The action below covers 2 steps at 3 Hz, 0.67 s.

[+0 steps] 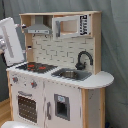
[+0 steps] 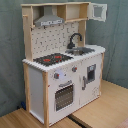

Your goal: Play with the kitchen

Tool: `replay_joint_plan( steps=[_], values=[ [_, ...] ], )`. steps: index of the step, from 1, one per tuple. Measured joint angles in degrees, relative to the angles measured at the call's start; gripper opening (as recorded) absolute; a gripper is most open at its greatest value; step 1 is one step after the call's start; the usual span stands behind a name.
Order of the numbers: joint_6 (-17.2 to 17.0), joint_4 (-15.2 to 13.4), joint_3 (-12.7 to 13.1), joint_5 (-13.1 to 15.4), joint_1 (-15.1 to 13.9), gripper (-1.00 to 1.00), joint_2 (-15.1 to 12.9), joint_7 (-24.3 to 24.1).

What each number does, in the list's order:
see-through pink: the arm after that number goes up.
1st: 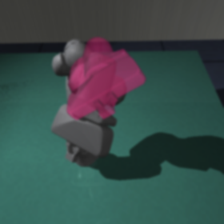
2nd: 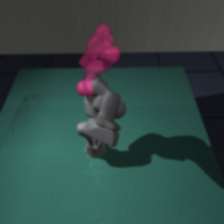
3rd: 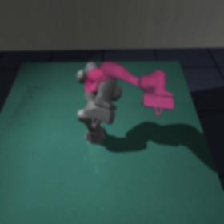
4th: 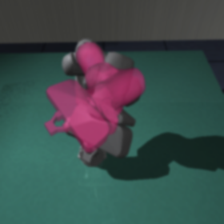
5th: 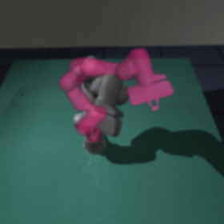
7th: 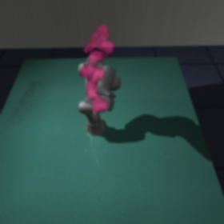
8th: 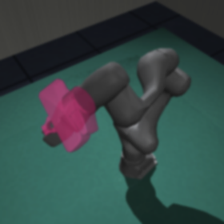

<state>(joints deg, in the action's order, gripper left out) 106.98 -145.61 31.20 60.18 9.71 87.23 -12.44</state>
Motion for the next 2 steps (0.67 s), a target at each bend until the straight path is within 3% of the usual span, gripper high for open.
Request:
replay_joint_plan(
  steps=[2],
  values=[
    [0.55, -2.1, -8.52, 7.12, 1.61, 1.0, -0.97, -5.45]
  ],
)
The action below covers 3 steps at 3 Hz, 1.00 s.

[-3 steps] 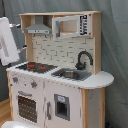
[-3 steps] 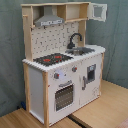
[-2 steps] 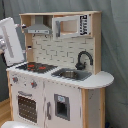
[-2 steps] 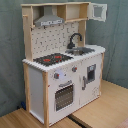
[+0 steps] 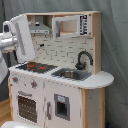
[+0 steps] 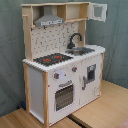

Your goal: Play with the kitchen

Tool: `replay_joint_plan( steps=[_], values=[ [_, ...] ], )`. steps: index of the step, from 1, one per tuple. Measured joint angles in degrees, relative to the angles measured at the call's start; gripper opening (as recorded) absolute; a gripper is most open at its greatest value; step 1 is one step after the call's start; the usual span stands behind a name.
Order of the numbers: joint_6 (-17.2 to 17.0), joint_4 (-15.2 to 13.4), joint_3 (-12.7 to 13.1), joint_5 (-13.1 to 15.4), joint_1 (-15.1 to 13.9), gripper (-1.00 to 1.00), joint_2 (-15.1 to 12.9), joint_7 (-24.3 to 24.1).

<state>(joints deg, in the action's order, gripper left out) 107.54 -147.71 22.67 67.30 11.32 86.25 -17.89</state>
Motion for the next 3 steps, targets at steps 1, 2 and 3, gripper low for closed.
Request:
replay_joint_plan(
  steps=[1, 2, 3],
  values=[
    [1.45, -0.5, -4.43, 2.53, -0.03, 1.0, -1.15, -2.33],
    [3.75, -1.72, -8.46, 4.95, -0.12, 1.0, -2.39, -4.92],
    [6.58, -2.35, -12.87, 7.76, -0.2, 1.0, -3.57, -6.59]
  ],
)
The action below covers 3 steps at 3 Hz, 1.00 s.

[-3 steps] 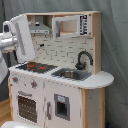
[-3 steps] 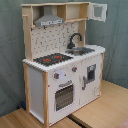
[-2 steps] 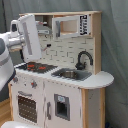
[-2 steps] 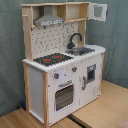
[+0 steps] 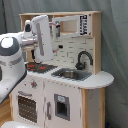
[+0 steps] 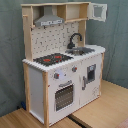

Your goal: Play with the kitchen

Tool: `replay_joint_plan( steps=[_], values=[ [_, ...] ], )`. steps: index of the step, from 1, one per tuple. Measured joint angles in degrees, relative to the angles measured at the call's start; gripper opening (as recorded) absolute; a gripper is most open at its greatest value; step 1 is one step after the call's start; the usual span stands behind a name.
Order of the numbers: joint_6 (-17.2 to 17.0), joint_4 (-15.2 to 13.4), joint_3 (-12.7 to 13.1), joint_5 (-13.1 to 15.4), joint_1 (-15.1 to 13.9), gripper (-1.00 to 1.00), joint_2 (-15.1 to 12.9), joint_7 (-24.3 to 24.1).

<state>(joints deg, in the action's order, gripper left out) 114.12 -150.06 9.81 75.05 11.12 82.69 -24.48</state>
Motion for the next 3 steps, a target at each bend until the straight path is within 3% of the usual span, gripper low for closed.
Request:
replay_joint_plan(
  steps=[1, 2, 3],
  values=[
    [3.05, 0.09, -3.01, 2.76, -0.02, 1.0, -2.16, -1.6],
    [3.54, 0.16, -3.37, 3.16, -0.03, 1.0, -2.7, -2.01],
    [4.04, 0.25, -3.72, 3.59, -0.03, -1.0, -3.32, -2.47]
  ],
)
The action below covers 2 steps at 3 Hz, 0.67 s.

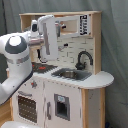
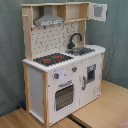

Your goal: Play with the kitchen

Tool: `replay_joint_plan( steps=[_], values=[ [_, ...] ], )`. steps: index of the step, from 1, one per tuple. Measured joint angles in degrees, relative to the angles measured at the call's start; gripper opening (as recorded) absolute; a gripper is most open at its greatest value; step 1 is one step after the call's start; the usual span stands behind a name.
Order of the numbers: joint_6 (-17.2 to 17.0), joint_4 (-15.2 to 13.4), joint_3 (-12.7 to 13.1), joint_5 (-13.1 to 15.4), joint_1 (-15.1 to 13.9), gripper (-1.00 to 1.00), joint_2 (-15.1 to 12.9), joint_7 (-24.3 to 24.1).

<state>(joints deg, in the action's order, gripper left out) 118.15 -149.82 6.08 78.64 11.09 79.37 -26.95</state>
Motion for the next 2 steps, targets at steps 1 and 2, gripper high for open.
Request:
replay_joint_plan(
  steps=[1, 2],
  values=[
    [1.65, 0.65, -1.02, 1.34, 0.0, -1.0, -2.95, -1.93],
    [3.28, 3.21, -1.76, 2.63, -0.01, -1.0, -8.18, -4.17]
  ],
)
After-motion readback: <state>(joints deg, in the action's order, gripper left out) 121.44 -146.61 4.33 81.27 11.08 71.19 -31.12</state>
